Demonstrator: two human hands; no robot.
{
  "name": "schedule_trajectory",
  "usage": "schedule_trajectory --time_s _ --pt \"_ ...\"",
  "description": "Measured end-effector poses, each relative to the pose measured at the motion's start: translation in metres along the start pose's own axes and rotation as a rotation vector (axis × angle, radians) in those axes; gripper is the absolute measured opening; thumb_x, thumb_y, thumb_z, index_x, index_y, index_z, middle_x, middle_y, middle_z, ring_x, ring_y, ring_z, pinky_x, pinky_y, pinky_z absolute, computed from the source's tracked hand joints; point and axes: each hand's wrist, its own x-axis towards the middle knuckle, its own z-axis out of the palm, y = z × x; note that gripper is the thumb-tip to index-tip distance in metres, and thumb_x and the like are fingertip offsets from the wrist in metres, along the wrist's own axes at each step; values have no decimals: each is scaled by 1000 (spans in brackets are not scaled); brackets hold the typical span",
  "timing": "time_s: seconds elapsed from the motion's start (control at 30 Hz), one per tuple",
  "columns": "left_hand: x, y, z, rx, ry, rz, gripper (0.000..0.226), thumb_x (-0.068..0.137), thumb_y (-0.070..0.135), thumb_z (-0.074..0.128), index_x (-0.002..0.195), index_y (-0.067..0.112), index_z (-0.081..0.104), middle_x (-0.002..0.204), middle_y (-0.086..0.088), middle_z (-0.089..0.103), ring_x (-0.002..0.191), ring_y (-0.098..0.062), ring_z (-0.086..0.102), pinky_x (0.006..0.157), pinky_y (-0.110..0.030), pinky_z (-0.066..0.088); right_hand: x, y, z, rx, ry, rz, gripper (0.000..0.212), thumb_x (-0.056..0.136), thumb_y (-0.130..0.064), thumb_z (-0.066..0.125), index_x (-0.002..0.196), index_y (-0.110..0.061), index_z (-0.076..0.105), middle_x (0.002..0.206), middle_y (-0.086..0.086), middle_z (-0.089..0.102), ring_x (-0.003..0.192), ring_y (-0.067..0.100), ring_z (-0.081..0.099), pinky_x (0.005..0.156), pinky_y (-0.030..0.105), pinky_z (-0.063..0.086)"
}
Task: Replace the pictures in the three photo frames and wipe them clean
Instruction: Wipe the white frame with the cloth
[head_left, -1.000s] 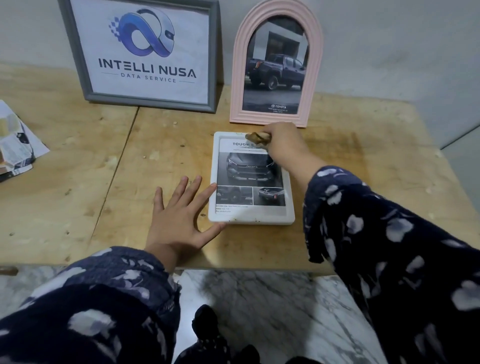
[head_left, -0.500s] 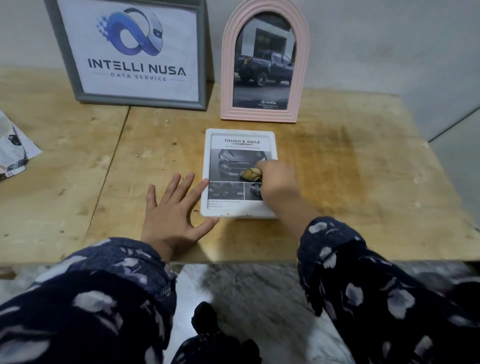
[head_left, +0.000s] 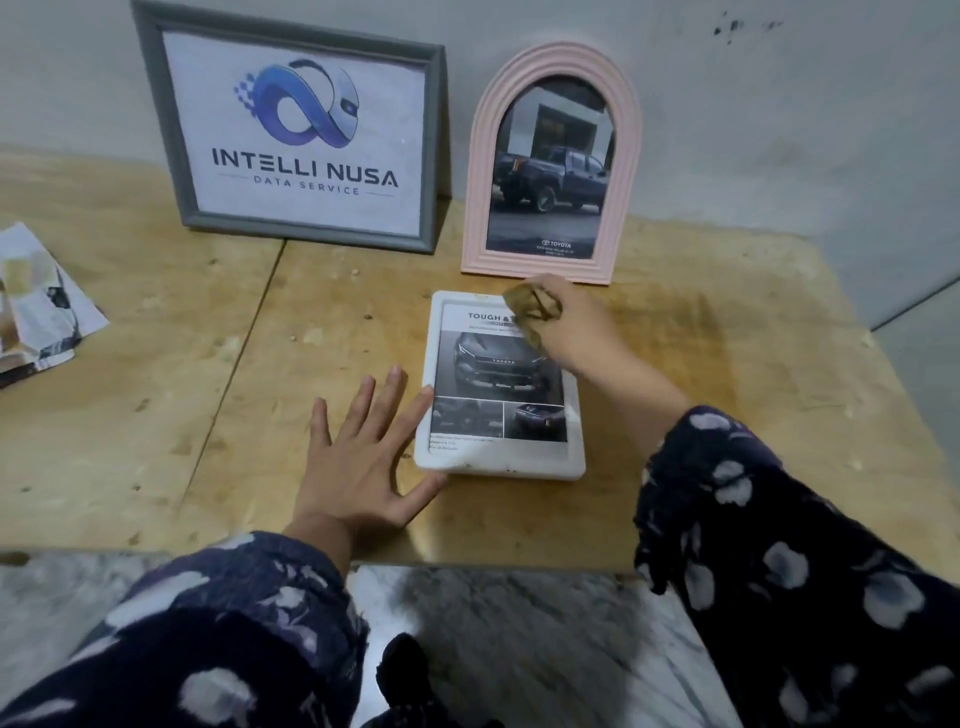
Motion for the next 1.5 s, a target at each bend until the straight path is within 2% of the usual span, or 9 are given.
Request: schedule_trajectory --time_s 0.17,0.4,0.53,0.73,0.9,1.1,1.23,1.33,1.5 --pt "1 0 -1 -15 -15 -27 78 76 86 6 146 53 -2 160 11 -8 147 -16 -8 114 -60 -2 64 -13 23 -237 74 -44 36 95 -44 37 106 -32 69 114 2 63 112 29 53 94 41 43" --pt "2 -1 -2 -19 -42 -45 78 77 86 6 146 53 -1 159 12 -1 147 -16 -9 113 -60 -4 84 -13 76 -413 52 -188 26 96 -36 50 98 -31 76 106 -3 66 105 26 48 86 38 35" --pt "2 -2 -3 3 -59 -57 79 75 87 4 145 53 -7 159 15 -8 146 -14 -15 114 -59 -7 87 -11 77 -402 61 -147 21 94 -39 55 101 -35 74 105 -7 69 110 22 47 89 37 32" --pt "2 0 -2 -13 -34 -56 79 77 85 18 147 51 8 159 13 7 148 -14 -3 113 -60 -3 88 3 61 -387 71 0 20 93 -36 56 101 -36 74 107 -5 69 117 23 45 94 38 30" --pt "2 1 -2 -3 -27 -65 79 76 84 20 147 52 5 159 14 4 147 -11 -6 114 -58 -3 86 16 47 -399 76 104 16 93 -35 57 95 -37 73 106 -8 69 119 21 45 93 39 28" --pt "2 1 -3 -2 -45 -85 79 74 85 14 145 54 -2 158 18 -6 146 -8 -13 115 -56 -7 85 28 36 -326 106 252 15 86 -32 67 72 -35 66 103 -8 70 109 22 57 93 40 47" --pt "1 0 -3 -13 -34 -78 79 76 84 18 146 53 2 159 16 -1 147 -9 -9 115 -57 -4 80 39 26 -230 113 274 13 90 -21 63 84 -27 73 102 -2 72 100 21 62 81 26 49" --pt "1 0 -3 -26 -24 -67 78 77 83 19 147 52 6 159 14 3 147 -10 -6 115 -58 -3 74 44 20 -225 153 300 17 92 -20 60 100 -16 75 107 6 71 101 25 64 79 27 48" --pt "1 0 -3 -33 -17 -63 78 77 83 18 147 52 5 159 14 3 148 -11 -5 115 -58 -3 66 53 12 -64 220 380 15 91 -23 62 95 -19 75 105 0 72 97 19 64 79 24 48"
